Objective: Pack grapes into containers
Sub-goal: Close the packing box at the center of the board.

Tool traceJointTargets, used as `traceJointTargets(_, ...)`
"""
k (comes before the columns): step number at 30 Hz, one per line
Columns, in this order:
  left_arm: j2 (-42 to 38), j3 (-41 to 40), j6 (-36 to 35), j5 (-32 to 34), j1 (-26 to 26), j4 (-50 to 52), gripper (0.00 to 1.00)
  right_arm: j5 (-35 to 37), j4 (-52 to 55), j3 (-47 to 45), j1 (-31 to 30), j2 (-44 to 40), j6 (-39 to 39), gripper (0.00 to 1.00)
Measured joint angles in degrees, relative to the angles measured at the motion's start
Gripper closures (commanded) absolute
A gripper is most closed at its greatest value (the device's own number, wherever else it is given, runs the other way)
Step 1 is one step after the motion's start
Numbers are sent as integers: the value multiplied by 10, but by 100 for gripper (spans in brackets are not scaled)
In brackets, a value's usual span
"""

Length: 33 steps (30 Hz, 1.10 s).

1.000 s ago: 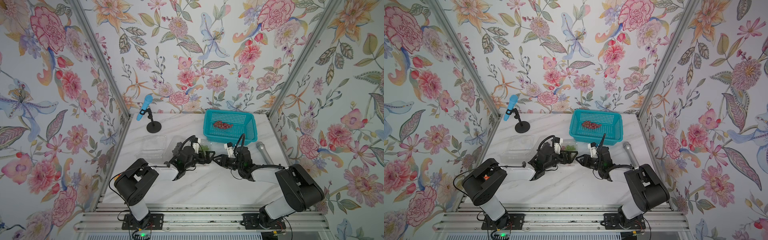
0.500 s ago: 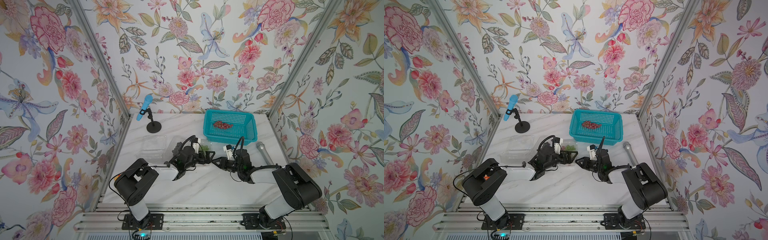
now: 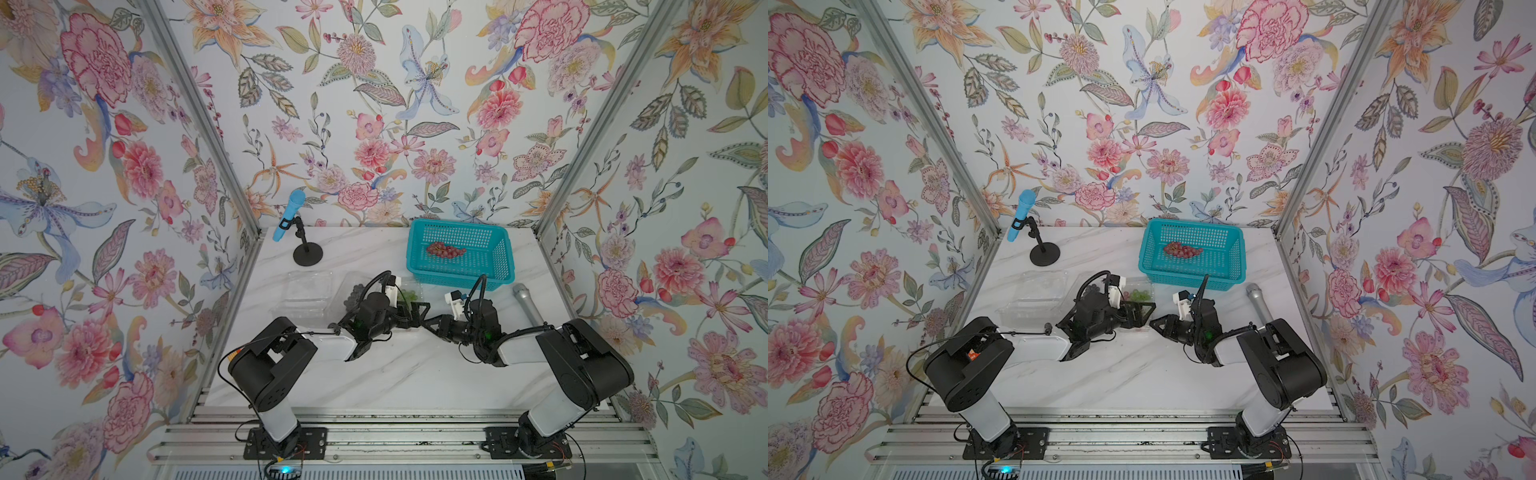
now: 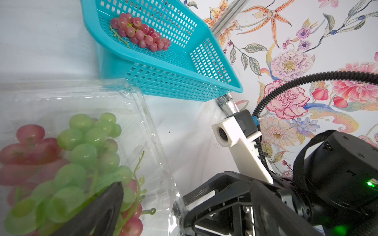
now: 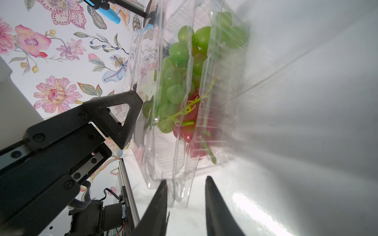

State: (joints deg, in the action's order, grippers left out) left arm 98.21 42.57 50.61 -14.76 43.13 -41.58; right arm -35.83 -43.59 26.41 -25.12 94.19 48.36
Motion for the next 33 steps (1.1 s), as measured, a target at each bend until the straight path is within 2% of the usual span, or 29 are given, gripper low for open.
traceJointTargets(9,1,0,0,1,3,0,0,-4,-28,0,-6,14,19,81)
traceJointTargets(33,2,-2,0,2,4,-1,0,-8,-118,5,-26,73,48,85)
